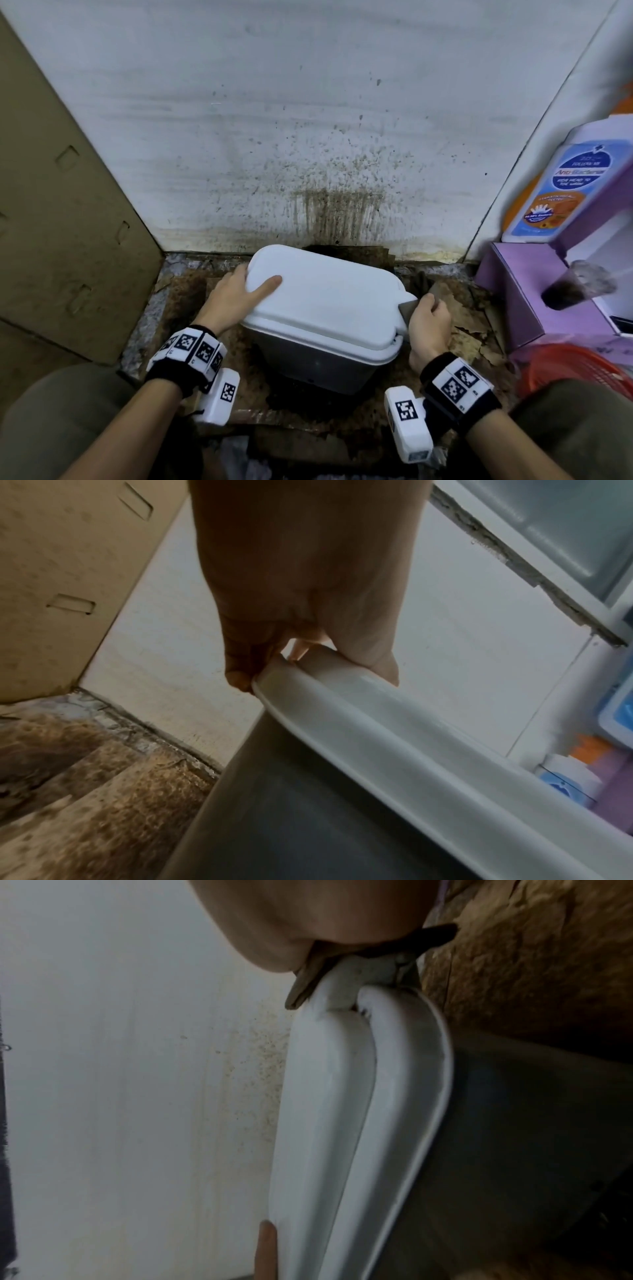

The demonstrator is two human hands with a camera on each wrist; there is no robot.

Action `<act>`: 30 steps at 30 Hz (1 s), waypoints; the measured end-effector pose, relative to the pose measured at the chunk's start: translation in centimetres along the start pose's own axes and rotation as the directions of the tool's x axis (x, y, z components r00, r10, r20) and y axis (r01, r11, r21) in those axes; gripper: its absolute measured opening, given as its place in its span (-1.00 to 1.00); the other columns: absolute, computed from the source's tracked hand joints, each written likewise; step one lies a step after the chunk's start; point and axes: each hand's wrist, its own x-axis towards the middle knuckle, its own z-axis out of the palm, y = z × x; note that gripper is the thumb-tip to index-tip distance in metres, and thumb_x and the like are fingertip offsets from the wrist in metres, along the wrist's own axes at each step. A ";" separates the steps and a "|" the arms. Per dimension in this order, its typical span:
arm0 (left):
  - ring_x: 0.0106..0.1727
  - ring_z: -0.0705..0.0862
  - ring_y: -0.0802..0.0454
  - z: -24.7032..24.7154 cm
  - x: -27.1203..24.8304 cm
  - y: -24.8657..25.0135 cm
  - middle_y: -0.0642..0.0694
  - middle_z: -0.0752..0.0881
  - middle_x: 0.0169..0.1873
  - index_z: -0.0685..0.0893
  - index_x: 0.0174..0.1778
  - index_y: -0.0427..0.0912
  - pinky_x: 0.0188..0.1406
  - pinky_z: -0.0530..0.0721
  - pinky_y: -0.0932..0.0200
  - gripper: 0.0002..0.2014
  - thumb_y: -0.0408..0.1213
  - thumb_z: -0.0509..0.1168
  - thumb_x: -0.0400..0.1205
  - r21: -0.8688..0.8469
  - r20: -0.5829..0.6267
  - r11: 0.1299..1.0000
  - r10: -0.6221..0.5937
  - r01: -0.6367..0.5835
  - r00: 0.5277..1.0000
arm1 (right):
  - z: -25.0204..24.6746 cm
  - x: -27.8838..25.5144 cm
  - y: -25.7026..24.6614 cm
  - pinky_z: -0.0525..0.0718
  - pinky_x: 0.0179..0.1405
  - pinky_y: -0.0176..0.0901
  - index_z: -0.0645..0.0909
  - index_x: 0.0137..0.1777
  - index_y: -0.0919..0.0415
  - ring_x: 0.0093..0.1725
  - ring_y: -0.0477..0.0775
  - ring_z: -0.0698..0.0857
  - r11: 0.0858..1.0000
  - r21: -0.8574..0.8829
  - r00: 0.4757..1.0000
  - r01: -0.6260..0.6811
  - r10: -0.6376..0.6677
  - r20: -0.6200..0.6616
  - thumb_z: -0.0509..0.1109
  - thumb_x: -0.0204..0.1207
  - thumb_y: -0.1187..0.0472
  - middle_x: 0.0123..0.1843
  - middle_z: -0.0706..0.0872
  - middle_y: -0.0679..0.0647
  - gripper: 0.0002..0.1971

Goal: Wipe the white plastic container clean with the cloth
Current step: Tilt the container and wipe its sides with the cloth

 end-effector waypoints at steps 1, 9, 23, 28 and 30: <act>0.32 0.61 -0.12 -0.1 0.1 -0.1 -0.07 0.63 0.35 0.45 0.54 -0.04 0.34 0.60 -0.23 0.08 0.73 0.12 0.31 -0.003 -0.013 1.000 0.009 -0.009 1.000 | -0.1 -0.3 0.3 0.49 0.14 -0.01 0.52 0.39 0.26 0.14 0.22 0.58 1.000 0.015 1.000 -0.002 0.002 0.000 0.04 0.81 0.02 0.20 0.62 0.22 -0.61; 0.39 0.57 -0.18 0.1 0.1 -0.3 -0.11 0.57 0.41 0.36 0.61 0.06 0.36 0.58 -0.28 0.05 0.73 0.06 0.35 0.017 -0.020 0.999 -0.029 0.030 0.999 | 0.3 -1.4 1.0 0.46 0.34 0.00 0.43 0.57 0.22 0.44 0.32 0.54 0.996 -0.076 0.998 0.046 -0.042 0.048 0.02 0.81 0.01 0.46 0.58 0.27 -0.54; 0.40 0.55 -0.32 0.6 -1.5 0.6 -0.32 0.51 0.45 0.29 0.57 -0.30 0.36 0.57 -0.18 0.03 0.59 0.07 0.52 0.022 0.081 0.959 -0.285 0.284 0.955 | 1.5 1.4 -2.6 0.54 0.19 -0.01 0.59 0.38 0.16 0.19 0.14 0.62 0.939 -0.214 0.928 0.271 -0.195 0.317 0.07 0.81 0.02 0.16 0.67 0.08 -0.64; 0.22 0.64 -0.14 1.5 -4.3 2.0 -0.20 0.54 0.22 0.29 0.57 -0.40 0.21 0.64 0.06 -0.09 0.41 0.11 0.65 -0.173 0.194 0.915 -0.331 0.364 0.924 | 1.8 1.9 -3.8 0.50 0.15 -0.04 0.60 0.39 0.03 0.22 0.09 0.61 0.857 -0.298 0.836 0.420 -0.237 0.495 0.09 0.80 -0.05 0.19 0.67 0.00 -0.65; 0.09 0.75 -0.13 1.6 -5.2 2.5 -0.18 0.58 0.06 0.49 0.26 -0.20 -0.15 0.72 0.16 -0.38 0.35 0.05 0.70 -0.214 0.285 0.894 -0.328 0.393 0.901 | 1.6 2.1 -4.3 0.48 0.15 -0.04 0.60 0.41 -0.01 0.23 0.06 0.60 0.855 -0.309 0.807 0.417 -0.191 0.559 0.08 0.81 -0.08 0.22 0.66 -0.02 -0.63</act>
